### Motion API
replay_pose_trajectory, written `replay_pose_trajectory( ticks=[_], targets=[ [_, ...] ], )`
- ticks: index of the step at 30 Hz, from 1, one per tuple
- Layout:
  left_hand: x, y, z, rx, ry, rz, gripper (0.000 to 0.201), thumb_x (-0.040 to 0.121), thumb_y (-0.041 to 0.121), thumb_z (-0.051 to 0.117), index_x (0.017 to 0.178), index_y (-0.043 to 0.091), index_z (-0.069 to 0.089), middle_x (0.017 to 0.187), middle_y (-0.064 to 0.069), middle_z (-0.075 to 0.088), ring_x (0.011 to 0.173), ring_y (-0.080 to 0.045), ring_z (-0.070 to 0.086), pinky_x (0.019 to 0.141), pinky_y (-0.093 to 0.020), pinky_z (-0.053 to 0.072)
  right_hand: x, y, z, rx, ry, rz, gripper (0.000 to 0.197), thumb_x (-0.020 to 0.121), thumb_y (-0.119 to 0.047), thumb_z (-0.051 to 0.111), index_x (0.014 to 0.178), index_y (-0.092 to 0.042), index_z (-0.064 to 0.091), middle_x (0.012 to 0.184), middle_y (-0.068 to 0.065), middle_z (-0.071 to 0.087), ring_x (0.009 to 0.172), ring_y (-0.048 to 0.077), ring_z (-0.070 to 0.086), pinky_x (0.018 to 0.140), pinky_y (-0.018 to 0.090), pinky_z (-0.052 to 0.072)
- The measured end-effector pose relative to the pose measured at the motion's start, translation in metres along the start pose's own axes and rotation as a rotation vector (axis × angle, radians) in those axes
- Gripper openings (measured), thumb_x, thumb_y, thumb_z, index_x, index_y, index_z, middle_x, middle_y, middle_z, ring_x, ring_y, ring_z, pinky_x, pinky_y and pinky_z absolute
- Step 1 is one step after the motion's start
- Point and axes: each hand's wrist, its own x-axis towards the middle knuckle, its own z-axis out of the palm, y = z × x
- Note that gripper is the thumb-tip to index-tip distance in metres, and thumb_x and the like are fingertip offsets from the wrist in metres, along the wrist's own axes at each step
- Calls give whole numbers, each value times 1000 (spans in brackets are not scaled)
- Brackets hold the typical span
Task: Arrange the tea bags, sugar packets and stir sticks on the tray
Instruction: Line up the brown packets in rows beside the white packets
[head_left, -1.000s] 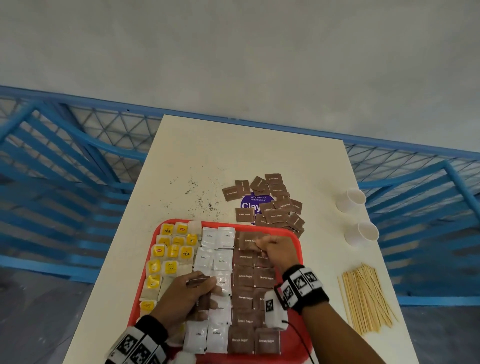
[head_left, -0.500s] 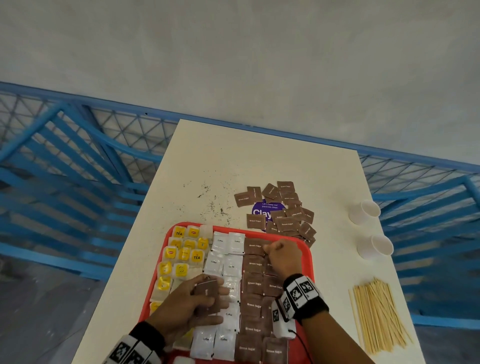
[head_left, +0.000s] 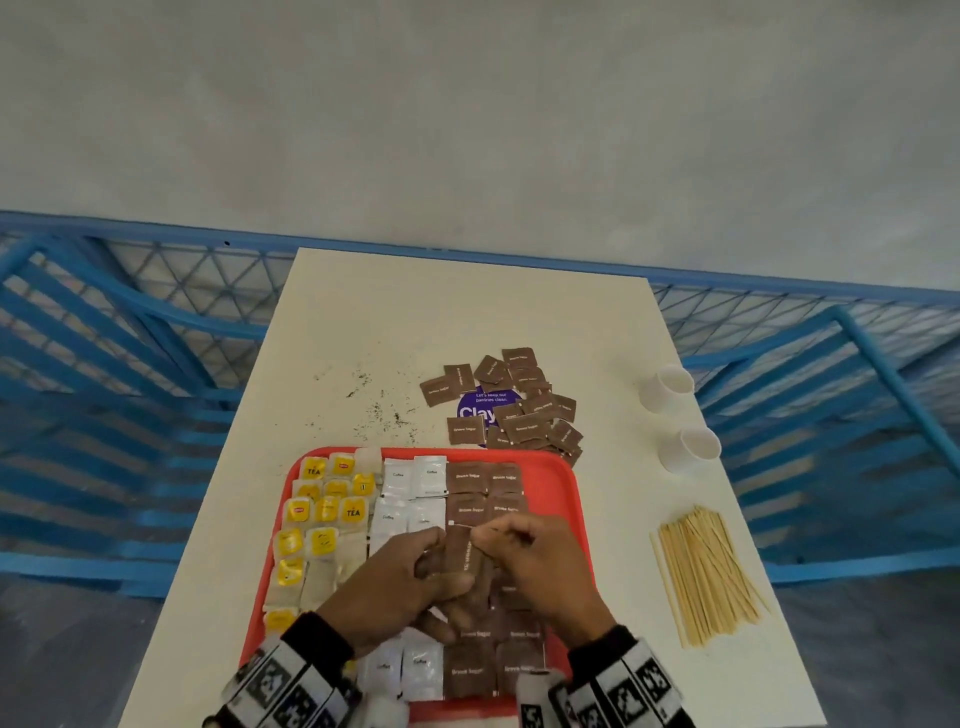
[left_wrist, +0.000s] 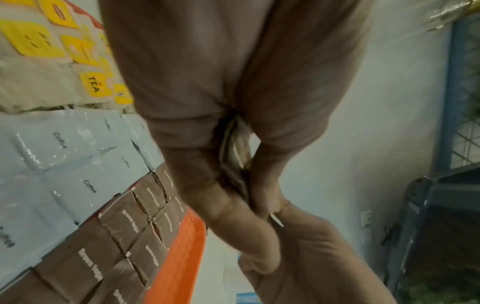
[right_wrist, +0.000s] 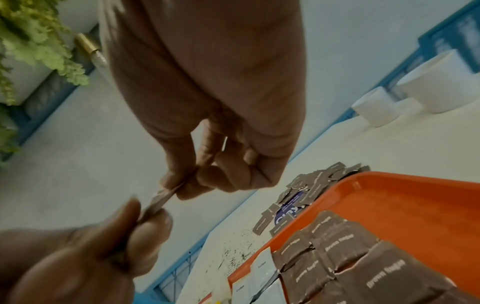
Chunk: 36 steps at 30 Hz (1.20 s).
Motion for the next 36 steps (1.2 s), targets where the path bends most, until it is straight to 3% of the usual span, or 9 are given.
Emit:
replay_pose_trajectory(
  ticks=[3,7,10,13,19,23,28,30,36],
  targets=[
    [-2,1,1,98,-48,-3,15,90,14,72,103,10,64,98,-19,75,78,-34,71,58,-31,58,-7,4,-13,93,97,11,17,88,-30,73,82,-15,79,80,2,77,73,10,67,70,27,54],
    [-3,8,-3,114,-19,-29,31,81,24,80,99,5,64,97,-19,74,76,-28,70,55,-30,56,-14,5,-27,74,78,-17,13,85,-25,76,83,-13,79,81,-2,77,77,8,70,74,23,55],
    [-3,17,5,126,1,3,3,86,28,75,84,25,74,82,-11,73,70,-21,66,51,-26,52,-18,5,-25,97,-22,30,11,82,-22,79,80,-11,79,80,0,77,75,8,70,72,22,53],
    [5,14,9,165,44,61,29,93,22,68,68,38,74,63,2,67,61,-17,62,47,-25,47,-20,4,-22,140,-65,60,13,81,-25,80,77,-13,77,79,3,77,74,11,70,72,26,54],
    [5,7,8,41,146,49,19,91,22,70,72,20,73,69,-10,66,56,-18,58,43,-24,41,-22,12,-11,332,-94,177,67,80,-59,73,88,7,66,86,31,67,73,27,57,70,40,44],
    [11,-5,6,-119,343,17,32,89,25,71,84,-4,61,72,-17,59,54,-17,58,44,-22,38,-28,9,-10,217,-185,134,26,84,-43,74,77,-19,75,72,-1,70,61,6,58,60,21,46],
    [15,-10,12,-100,370,-23,25,91,26,71,81,3,65,72,-13,61,61,-20,63,45,-23,42,-12,21,-11,270,51,147,18,88,-28,73,78,-12,75,68,9,68,62,16,57,59,30,46],
    [19,-12,14,-72,371,-26,24,91,23,70,80,3,66,70,-12,63,62,-21,65,45,-24,45,-6,22,-11,311,36,185,13,87,-27,75,80,-16,75,75,17,71,64,19,59,61,31,48],
    [29,-12,6,-1,386,-45,25,95,24,66,89,1,69,77,-13,73,65,-23,68,50,-28,50,51,44,-28,269,78,296,14,87,-17,74,80,-5,73,68,4,66,58,10,57,57,20,48]
  ],
)
